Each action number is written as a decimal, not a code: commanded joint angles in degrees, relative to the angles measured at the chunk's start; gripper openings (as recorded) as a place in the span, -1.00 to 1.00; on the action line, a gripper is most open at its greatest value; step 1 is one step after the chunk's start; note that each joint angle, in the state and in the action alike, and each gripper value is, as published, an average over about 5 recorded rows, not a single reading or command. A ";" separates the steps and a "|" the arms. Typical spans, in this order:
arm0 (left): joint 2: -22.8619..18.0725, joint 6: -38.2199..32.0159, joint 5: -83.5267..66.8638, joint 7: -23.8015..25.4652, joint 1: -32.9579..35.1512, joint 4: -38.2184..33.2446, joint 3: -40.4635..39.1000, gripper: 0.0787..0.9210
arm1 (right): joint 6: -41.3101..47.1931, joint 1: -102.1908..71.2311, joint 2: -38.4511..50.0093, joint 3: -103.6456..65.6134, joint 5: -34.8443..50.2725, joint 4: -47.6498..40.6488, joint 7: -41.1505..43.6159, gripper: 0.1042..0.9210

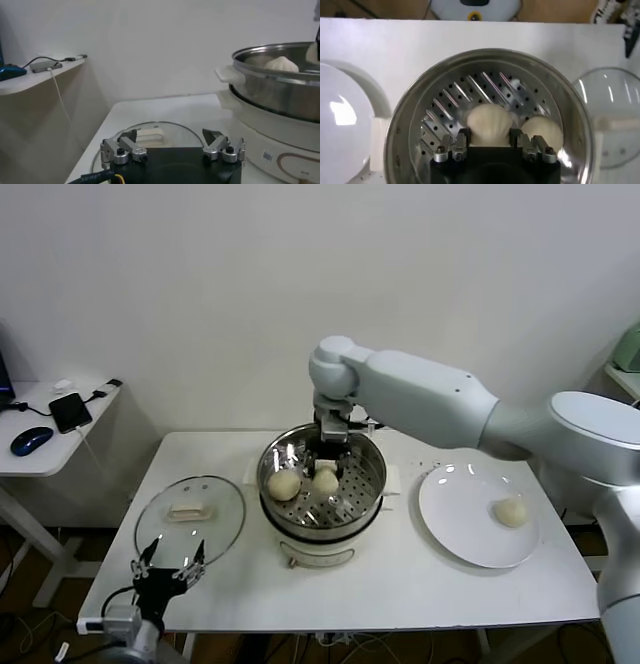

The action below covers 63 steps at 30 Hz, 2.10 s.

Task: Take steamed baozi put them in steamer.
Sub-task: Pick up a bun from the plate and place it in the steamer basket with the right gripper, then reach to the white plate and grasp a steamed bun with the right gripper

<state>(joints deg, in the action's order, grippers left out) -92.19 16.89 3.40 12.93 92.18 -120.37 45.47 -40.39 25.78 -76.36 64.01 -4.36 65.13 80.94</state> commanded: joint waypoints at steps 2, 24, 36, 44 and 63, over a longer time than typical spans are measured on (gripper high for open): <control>-0.71 -0.01 0.03 -0.04 -0.09 0.42 -0.04 0.77 | -4.25 -2.60 -1.52 1.80 -2.54 1.34 -1.37 0.03; -0.78 -0.01 0.05 -0.14 -0.43 1.15 -0.37 0.77 | 6.14 -2.93 -0.10 1.41 -2.83 4.86 -0.10 0.34; -1.12 0.22 0.31 -0.04 -0.47 0.98 -0.54 0.77 | 20.86 0.85 7.19 -7.95 4.06 3.48 6.81 0.76; -0.79 0.86 -1.03 0.68 -0.59 0.31 -0.21 0.77 | 46.47 0.13 17.86 -17.92 9.63 0.72 6.06 0.76; -0.60 2.27 -6.49 1.61 0.16 -1.04 0.01 0.77 | 55.06 -19.29 35.32 -32.86 -10.72 -1.53 4.71 0.76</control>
<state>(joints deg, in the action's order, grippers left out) -92.20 18.80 -0.67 14.30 92.11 -120.98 45.18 9.70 16.58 -49.35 39.64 -5.70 64.61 85.73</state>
